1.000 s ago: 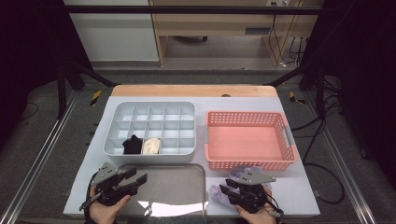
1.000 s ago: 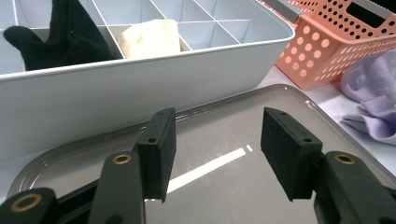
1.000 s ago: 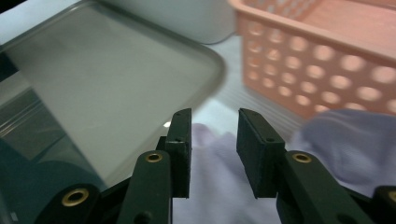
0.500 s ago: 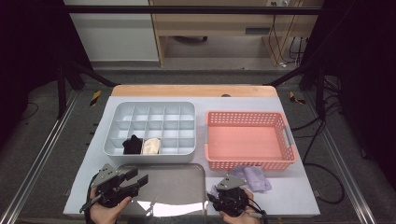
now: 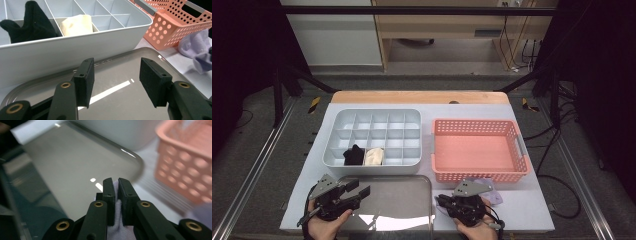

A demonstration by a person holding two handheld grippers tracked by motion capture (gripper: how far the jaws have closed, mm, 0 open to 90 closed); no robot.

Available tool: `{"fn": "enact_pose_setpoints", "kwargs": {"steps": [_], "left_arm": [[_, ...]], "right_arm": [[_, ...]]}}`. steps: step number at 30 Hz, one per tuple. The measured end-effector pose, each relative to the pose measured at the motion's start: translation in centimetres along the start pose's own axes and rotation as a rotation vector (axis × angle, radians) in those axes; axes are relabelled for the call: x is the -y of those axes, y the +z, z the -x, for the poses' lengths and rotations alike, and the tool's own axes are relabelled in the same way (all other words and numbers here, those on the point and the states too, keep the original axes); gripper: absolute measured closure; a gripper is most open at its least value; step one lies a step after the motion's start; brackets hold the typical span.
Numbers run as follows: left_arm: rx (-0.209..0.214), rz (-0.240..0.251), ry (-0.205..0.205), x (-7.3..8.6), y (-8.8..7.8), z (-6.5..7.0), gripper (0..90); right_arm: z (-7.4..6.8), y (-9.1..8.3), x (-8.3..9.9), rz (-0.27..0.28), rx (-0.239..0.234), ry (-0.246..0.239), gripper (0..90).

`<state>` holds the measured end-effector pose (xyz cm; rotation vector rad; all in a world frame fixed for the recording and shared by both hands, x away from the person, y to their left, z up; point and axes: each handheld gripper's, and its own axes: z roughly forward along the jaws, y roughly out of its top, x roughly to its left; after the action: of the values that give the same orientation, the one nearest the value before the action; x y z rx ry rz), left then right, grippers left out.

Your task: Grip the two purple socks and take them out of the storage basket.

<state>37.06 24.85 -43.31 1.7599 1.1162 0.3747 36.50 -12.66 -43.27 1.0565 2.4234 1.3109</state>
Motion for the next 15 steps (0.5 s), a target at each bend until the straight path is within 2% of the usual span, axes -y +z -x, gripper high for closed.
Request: {"fn": "enact_pose_setpoints", "kwargs": {"steps": [2,3,4,6,8,10,11,12,13,14,15], "left_arm": [[0.003,0.0,0.004,-0.2,0.0,0.1,45.3],[0.003,0.0,0.004,-0.2,0.0,0.1,45.3],[0.006,0.002,0.008,-0.4,-0.1,0.2,45.3],[0.007,0.013,0.022,-0.9,-0.3,0.6,45.1],[0.005,0.021,0.033,-1.3,-0.5,0.8,44.9],[0.004,0.023,0.042,-1.5,-0.5,1.0,44.4],[0.004,0.023,0.042,-1.5,-0.5,1.0,44.2],[0.0,0.015,0.055,-1.7,-0.4,1.2,43.9],[0.0,0.015,0.055,-1.7,-0.4,1.2,43.7],[0.001,0.009,0.058,-1.8,-0.2,1.4,43.5],[0.001,0.009,0.058,-1.8,-0.2,1.4,43.2]], "right_arm": [[-0.4,0.2,-0.7,0.016,-0.065,-0.003,84.3],[-0.4,0.2,-0.7,0.016,-0.065,-0.003,84.3],[-0.7,0.5,-1.0,0.019,-0.088,-0.006,84.2],[-1.4,1.8,-2.1,0.022,-0.171,0.0,83.7],[-1.8,3.0,-2.6,0.002,-0.207,0.0,82.9],[-2.0,4.4,-2.8,-0.027,-0.202,0.001,82.0],[-2.0,4.4,-2.8,-0.027,-0.202,0.001,82.0],[-1.7,5.7,-2.7,-0.061,-0.179,0.005,80.7],[-1.7,5.7,-2.7,-0.061,-0.179,0.005,80.7],[-1.3,6.7,-2.5,-0.091,-0.142,0.011,79.6],[-1.3,6.7,-2.5,-0.091,-0.142,0.011,79.6]]}}
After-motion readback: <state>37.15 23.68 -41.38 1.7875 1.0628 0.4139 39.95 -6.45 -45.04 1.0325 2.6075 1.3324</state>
